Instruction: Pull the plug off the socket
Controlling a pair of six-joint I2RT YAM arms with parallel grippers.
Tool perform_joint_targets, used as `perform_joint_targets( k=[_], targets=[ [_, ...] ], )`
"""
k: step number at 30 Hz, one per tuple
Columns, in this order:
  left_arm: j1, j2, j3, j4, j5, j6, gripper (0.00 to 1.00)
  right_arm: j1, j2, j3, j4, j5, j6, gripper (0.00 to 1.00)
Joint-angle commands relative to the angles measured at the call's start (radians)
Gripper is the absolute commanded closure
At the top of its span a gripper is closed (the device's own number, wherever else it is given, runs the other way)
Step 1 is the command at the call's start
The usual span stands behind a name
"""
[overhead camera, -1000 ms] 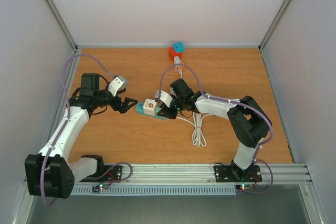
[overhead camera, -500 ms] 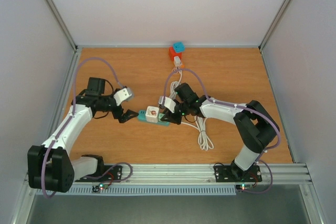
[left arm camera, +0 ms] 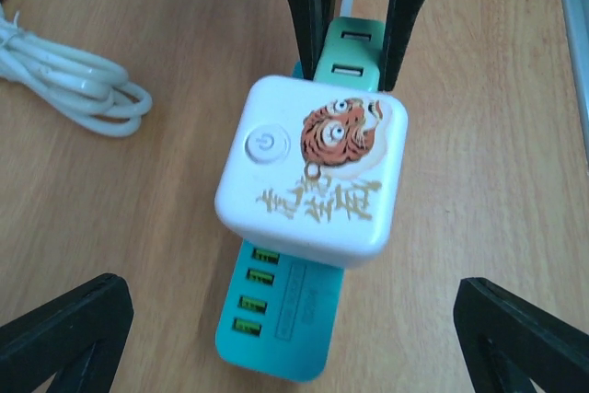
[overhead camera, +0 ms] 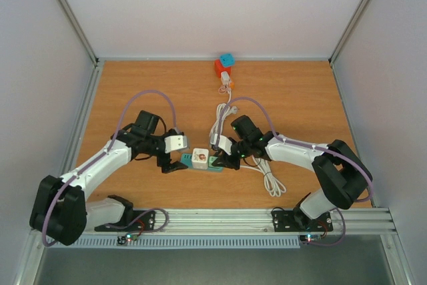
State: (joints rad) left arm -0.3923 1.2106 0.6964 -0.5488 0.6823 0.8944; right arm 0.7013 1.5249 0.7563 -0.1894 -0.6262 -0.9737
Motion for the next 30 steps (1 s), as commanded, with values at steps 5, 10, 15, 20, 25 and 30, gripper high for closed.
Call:
perform_joint_targets(
  k=[5, 10, 15, 20, 25, 30],
  targets=[
    [-0.099, 0.068, -0.017, 0.181, -0.028, -0.012, 0.03, 0.012, 0.001, -0.038, 0.007, -0.031, -0.004, 0.89],
    [-0.132, 0.111, -0.019, 0.207, -0.040, -0.004, 0.05, 0.013, 0.003, -0.037, 0.014, -0.026, -0.001, 0.89],
    [-0.157, 0.151, -0.021, 0.224, -0.030, 0.003, 0.12, 0.015, -0.006, -0.049, 0.034, -0.014, 0.000, 0.89],
    [-0.160, 0.149, -0.026, 0.263, -0.008, -0.020, 0.23, 0.022, -0.001, -0.052, 0.041, 0.001, -0.001, 0.89],
    [-0.160, 0.123, -0.044, 0.301, 0.000, -0.039, 0.35, 0.026, 0.003, -0.054, 0.048, 0.015, -0.003, 0.89],
    [-0.159, 0.106, -0.034, 0.286, 0.046, -0.053, 0.50, 0.027, 0.009, -0.058, 0.052, 0.037, -0.010, 0.90]
  ],
)
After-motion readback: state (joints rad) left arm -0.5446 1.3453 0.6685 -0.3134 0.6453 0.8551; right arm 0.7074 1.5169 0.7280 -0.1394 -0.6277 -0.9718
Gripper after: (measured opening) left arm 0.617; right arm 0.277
